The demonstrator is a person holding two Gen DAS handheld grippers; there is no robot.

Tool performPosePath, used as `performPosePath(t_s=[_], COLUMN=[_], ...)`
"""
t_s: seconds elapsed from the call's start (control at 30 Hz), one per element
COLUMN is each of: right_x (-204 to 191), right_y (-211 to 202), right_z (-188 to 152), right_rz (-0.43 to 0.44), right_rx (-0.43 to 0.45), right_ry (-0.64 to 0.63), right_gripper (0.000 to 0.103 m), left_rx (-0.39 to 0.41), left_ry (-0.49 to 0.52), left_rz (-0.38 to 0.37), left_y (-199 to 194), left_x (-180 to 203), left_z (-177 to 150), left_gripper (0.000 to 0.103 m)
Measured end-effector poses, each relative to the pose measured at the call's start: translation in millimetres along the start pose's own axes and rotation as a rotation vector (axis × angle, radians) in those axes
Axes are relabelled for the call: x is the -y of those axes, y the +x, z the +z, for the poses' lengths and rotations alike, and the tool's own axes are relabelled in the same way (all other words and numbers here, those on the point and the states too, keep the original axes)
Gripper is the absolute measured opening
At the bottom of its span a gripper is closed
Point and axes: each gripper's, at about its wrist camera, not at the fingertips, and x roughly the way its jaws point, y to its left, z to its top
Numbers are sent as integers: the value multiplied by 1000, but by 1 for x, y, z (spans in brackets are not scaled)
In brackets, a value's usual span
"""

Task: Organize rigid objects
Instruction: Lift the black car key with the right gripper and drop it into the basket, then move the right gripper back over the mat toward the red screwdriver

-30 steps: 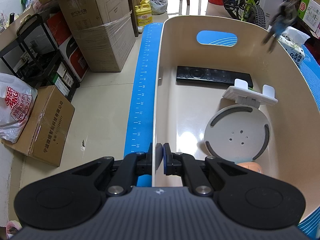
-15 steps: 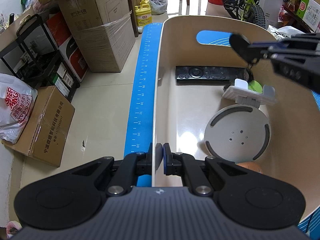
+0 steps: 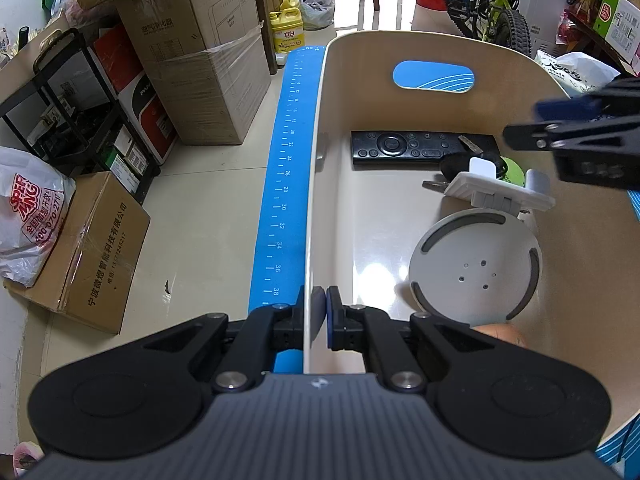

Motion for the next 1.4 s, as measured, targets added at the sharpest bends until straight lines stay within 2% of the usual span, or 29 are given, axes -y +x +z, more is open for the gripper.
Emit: performPosePath(t_s=[0.23, 0.33, 0.4, 0.63, 0.93, 1.17, 1.4], right_x=[45, 64, 78, 110, 99, 88, 102], right_y=[-49, -67, -72, -54, -2, 20, 27], right_z=[-6, -11, -17, -50, -86, -92, -88], right_rz=[-3, -42, -65, -121, -127, -99, -91], right_rx=[123, 169, 177, 83, -50, -88, -74], right_ry=[117, 143, 166, 208, 180, 180, 258], right_gripper=[76, 83, 84, 84, 84, 84, 85], left_rx=[3, 2, 2, 3, 2, 3, 3], left_ry=[-1, 1, 0, 1, 2, 2, 3], left_rz=[0, 1, 1, 2, 1, 2, 1], left_y=[0, 0, 0, 0, -1, -1, -1], left_x=[0, 1, 0, 1, 0, -1, -1], left_z=[-1, -1, -1, -1, -1, -1, -1], left_gripper=[8, 8, 8, 8, 8, 8, 8])
